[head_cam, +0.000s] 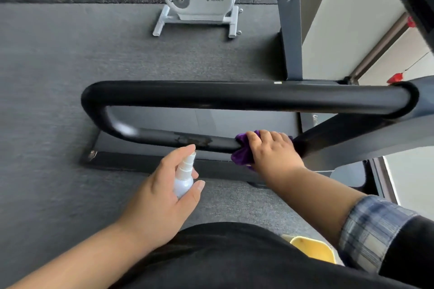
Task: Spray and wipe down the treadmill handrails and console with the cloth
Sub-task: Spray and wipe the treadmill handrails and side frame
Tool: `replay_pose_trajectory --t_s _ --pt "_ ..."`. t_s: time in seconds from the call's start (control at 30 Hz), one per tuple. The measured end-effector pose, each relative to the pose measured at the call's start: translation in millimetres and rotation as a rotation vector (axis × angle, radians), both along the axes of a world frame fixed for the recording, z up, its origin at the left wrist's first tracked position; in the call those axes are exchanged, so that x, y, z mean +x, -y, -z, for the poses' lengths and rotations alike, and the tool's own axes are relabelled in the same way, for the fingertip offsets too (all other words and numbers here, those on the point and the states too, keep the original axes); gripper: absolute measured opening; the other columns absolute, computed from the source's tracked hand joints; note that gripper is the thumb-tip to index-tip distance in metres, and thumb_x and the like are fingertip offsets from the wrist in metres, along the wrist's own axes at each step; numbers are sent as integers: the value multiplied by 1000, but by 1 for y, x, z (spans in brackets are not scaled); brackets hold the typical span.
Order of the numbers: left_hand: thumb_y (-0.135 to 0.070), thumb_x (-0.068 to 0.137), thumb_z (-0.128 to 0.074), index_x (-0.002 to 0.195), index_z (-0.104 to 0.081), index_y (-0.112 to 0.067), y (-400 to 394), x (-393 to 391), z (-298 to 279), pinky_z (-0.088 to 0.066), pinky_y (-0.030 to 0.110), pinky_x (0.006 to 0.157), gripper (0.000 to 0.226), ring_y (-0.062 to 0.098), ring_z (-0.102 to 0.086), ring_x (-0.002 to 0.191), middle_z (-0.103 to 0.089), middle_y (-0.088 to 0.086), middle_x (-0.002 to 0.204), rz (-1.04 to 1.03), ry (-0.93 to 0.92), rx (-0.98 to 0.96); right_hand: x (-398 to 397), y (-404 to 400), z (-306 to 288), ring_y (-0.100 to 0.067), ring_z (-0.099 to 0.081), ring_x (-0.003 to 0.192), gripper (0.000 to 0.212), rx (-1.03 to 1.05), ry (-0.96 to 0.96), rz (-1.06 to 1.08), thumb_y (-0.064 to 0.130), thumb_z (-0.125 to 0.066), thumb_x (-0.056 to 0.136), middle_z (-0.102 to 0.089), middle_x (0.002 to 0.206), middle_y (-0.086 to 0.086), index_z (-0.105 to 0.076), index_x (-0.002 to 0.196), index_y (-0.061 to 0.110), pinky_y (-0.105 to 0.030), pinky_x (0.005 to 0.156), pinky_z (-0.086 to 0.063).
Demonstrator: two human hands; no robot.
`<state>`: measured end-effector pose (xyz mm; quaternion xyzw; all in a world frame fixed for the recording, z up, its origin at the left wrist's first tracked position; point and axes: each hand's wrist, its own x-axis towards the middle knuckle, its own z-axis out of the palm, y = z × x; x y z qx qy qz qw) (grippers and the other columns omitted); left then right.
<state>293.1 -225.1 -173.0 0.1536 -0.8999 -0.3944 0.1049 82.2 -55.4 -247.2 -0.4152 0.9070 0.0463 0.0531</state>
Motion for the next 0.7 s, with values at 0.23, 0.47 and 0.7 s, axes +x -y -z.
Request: replay_pose_trajectory --t_s 0.23,0.47,0.7 --pt "-49 84 -62 124 -28 -73 -8 13 4 -46 29 83 58 3 -59 98 -60 -26 105 -112 52 -26 26 84 -8 -33 -58 108 71 -103 55 -189 36 -72 85 -55 121 -11 -35 142 14 -43 94 -46" --pt "-55 81 -55 131 -24 -69 -30 -14 -1 -50 34 81 61 4 -60 96 -59 -27 106 -39 30 -53 0 51 -14 -32 -59 111 82 -156 217 -149 64 -66 82 -58 125 -7 -33 146 24 -44 91 -49" --pt "-56 81 -54 129 -20 -73 -16 -10 -10 -49 29 80 61 4 -60 94 -57 -27 108 -58 49 -59 -14 12 -14 -27 -61 107 78 -132 205 -58 71 -66 76 -61 119 1 -38 137 33 -43 86 -53"
